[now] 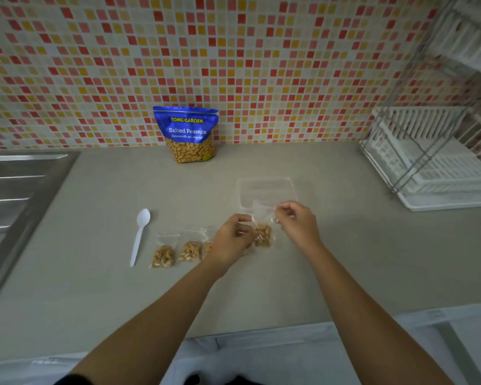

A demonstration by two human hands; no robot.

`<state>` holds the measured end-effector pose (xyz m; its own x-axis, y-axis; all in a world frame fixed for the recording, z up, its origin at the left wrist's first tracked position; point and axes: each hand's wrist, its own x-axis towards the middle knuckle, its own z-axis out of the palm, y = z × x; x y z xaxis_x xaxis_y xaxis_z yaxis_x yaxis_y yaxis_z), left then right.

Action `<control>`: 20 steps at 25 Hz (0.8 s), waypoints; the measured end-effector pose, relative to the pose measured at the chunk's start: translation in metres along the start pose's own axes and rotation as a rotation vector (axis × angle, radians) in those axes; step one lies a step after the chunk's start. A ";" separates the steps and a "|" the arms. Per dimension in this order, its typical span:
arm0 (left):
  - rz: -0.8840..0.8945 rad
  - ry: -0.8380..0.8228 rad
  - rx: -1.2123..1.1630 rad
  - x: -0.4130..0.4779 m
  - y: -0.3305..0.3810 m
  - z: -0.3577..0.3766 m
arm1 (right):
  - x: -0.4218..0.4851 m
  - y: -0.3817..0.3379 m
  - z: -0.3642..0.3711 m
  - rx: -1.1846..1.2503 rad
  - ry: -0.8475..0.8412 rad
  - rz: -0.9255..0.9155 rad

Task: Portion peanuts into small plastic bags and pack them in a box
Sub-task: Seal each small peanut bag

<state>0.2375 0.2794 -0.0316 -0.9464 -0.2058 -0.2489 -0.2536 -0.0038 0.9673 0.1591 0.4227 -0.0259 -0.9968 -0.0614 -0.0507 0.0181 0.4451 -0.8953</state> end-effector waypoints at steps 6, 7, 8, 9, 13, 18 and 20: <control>-0.070 0.251 0.337 0.015 -0.043 0.022 | 0.007 0.053 0.035 -0.017 -0.015 0.177; -0.037 0.267 0.436 0.019 -0.047 0.025 | 0.010 0.059 0.041 -0.021 -0.010 0.183; 0.004 0.280 0.542 0.023 -0.051 0.029 | 0.013 0.064 0.046 -0.033 -0.007 0.185; 0.044 0.287 0.644 0.026 -0.053 0.032 | 0.015 0.067 0.049 -0.037 -0.005 0.179; 0.079 0.212 0.944 0.037 -0.058 0.038 | 0.023 0.074 0.059 -0.081 0.000 0.127; 0.269 0.265 1.091 0.038 -0.058 0.033 | 0.024 0.070 0.050 -0.221 0.088 0.080; 0.332 0.352 0.942 0.046 -0.046 0.024 | 0.032 0.068 0.034 -0.204 0.264 0.034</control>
<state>0.2011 0.2940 -0.0888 -0.9237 -0.3296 0.1952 -0.1881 0.8342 0.5184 0.1310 0.4206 -0.1038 -0.9822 0.1780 0.0609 0.0625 0.6142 -0.7867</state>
